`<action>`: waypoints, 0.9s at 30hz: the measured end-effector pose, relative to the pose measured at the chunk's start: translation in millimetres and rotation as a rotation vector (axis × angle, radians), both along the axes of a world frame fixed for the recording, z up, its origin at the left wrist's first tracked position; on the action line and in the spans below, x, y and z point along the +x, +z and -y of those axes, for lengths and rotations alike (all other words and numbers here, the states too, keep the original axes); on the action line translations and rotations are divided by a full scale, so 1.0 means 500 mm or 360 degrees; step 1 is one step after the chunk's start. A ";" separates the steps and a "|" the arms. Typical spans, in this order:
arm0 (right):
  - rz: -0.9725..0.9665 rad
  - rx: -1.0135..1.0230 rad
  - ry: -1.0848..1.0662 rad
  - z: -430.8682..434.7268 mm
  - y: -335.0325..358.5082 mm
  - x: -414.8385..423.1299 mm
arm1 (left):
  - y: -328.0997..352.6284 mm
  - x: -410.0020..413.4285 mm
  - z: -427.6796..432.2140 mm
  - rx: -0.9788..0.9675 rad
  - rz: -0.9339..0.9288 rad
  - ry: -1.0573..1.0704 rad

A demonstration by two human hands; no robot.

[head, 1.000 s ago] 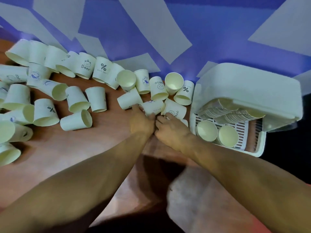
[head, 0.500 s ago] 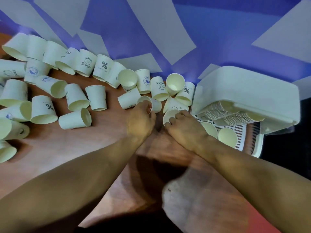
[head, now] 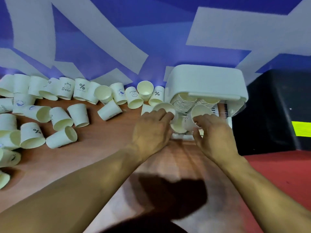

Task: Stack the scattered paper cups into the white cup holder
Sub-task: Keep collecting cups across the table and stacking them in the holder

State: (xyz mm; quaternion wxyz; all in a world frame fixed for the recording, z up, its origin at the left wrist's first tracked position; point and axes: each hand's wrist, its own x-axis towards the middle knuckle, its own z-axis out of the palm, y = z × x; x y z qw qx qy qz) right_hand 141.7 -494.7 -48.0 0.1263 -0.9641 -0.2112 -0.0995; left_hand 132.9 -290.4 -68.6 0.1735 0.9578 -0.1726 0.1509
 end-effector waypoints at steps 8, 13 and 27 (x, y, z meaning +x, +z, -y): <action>-0.0083 -0.0081 -0.0091 0.085 -0.054 0.010 | -0.017 0.008 0.103 0.0162 -0.0072 -0.0133; -0.0193 -0.0235 -0.0079 0.078 -0.114 0.033 | -0.054 0.032 0.116 0.0423 -0.0317 -0.0236; -0.0352 -0.0227 -0.0149 0.061 -0.218 0.053 | -0.152 0.076 0.105 0.0401 -0.0650 -0.0419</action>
